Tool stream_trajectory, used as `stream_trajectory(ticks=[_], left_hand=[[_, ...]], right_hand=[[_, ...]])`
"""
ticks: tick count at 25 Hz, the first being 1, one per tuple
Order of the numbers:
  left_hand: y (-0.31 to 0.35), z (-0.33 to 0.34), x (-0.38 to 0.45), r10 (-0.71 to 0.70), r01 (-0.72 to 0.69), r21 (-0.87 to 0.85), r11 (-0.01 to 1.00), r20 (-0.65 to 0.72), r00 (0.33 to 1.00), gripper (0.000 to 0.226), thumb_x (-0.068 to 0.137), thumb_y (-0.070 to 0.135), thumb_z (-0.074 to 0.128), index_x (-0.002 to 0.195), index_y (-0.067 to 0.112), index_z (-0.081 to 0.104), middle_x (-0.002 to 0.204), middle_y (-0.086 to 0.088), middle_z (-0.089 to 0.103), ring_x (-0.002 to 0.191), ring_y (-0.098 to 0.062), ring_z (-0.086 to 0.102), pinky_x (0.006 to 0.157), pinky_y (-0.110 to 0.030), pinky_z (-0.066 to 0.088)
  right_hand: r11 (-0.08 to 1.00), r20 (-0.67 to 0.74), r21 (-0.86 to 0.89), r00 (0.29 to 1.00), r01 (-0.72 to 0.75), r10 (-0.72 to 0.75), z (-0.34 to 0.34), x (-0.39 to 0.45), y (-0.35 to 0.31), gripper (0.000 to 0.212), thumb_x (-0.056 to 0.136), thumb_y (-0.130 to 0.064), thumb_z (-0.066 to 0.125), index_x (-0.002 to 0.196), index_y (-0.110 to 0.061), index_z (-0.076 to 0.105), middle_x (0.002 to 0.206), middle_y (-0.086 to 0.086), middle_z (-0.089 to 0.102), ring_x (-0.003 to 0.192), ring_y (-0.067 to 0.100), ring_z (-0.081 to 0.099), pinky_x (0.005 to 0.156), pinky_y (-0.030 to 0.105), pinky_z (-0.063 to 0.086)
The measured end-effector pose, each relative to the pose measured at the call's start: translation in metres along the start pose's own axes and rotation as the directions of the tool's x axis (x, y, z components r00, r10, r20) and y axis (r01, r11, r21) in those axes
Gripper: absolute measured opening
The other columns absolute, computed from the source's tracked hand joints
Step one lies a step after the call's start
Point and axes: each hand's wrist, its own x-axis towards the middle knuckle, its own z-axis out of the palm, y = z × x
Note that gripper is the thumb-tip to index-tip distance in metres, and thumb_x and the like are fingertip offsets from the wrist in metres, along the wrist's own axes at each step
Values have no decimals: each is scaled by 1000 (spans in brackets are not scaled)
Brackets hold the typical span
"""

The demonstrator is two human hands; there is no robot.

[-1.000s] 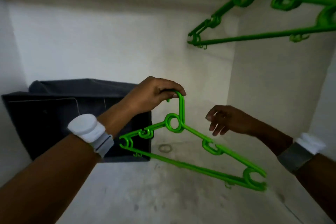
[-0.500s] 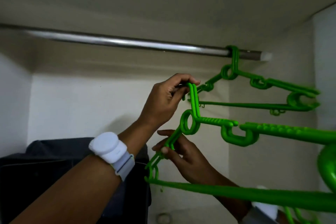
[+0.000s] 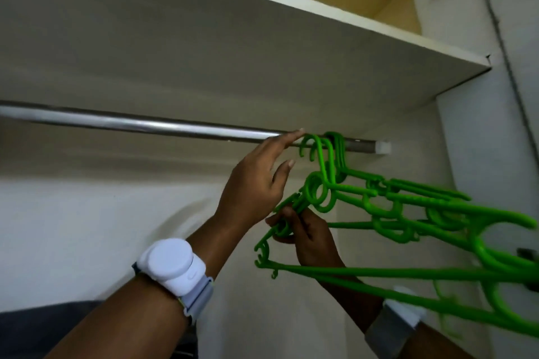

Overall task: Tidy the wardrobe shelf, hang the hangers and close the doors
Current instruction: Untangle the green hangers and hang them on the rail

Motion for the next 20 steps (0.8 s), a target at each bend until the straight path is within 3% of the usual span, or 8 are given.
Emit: stream_trajectory(ticks=[4, 7, 11, 13, 16, 18, 20], left_hand=[[-15, 24, -17, -90, 96, -69, 993, 87, 992, 39, 100, 30, 51, 138, 40, 50, 136, 20, 55, 126, 2, 53, 102, -35, 51], [-30, 47, -11, -112, 124, -60, 990, 179, 978, 47, 100, 26, 51, 143, 43, 44, 147, 21, 47, 135, 1, 45, 110, -35, 45], [-46, 67, -6, -116, 129, -46, 991, 218, 969, 59, 99, 20, 51, 149, 47, 33, 155, 19, 38, 143, -3, 37, 115, -36, 39], [-54, 76, -1, -148, 149, 8, 989, 180, 973, 60, 98, 22, 52, 150, 45, 32, 156, 13, 39, 144, -6, 36, 117, -36, 38], [-63, 85, 7, -195, 195, 18, 981, 156, 968, 57, 94, 26, 57, 144, 46, 39, 142, 12, 57, 129, -8, 54, 106, -36, 48], [-71, 88, 8, -213, 214, 12, 977, 168, 962, 48, 93, 29, 59, 136, 44, 46, 128, 15, 64, 115, -7, 62, 97, -36, 53], [-77, 92, 7, -242, 239, 39, 970, 192, 951, 43, 93, 32, 60, 133, 40, 47, 126, 12, 65, 113, -9, 63, 94, -37, 54]], right_hand=[[997, -44, 29, 997, -67, 68, -19, 31, 7, 32, 103, -29, 45, 95, -7, 68, 88, 9, 75, 88, 25, 73, 74, 43, 62], [998, -94, -17, 994, -56, 54, -27, 63, 14, 30, 104, -23, 43, 110, -2, 63, 103, 21, 70, 92, 27, 72, 72, 37, 62], [994, -125, -101, 990, 51, -63, -29, 90, 15, 23, 103, -4, 44, 118, -4, 61, 102, 7, 69, 88, 1, 68, 74, 18, 55], [996, -84, -76, 995, 50, -56, -32, 103, 18, 25, 103, 2, 38, 120, 5, 57, 101, 11, 65, 84, -2, 67, 75, 14, 53], [980, -24, -189, 998, 54, -60, -35, 117, 29, 26, 102, 9, 34, 117, 2, 53, 89, 5, 58, 70, -12, 64, 63, 5, 48], [960, 29, -274, 998, 54, -48, -38, 123, 39, 24, 99, 10, 38, 109, -2, 56, 85, 0, 57, 72, -7, 64, 62, 6, 47], [953, 61, -300, 998, 36, -18, -39, 124, 46, 20, 97, 10, 43, 96, -2, 60, 86, 9, 61, 79, 11, 62, 67, 19, 52]])
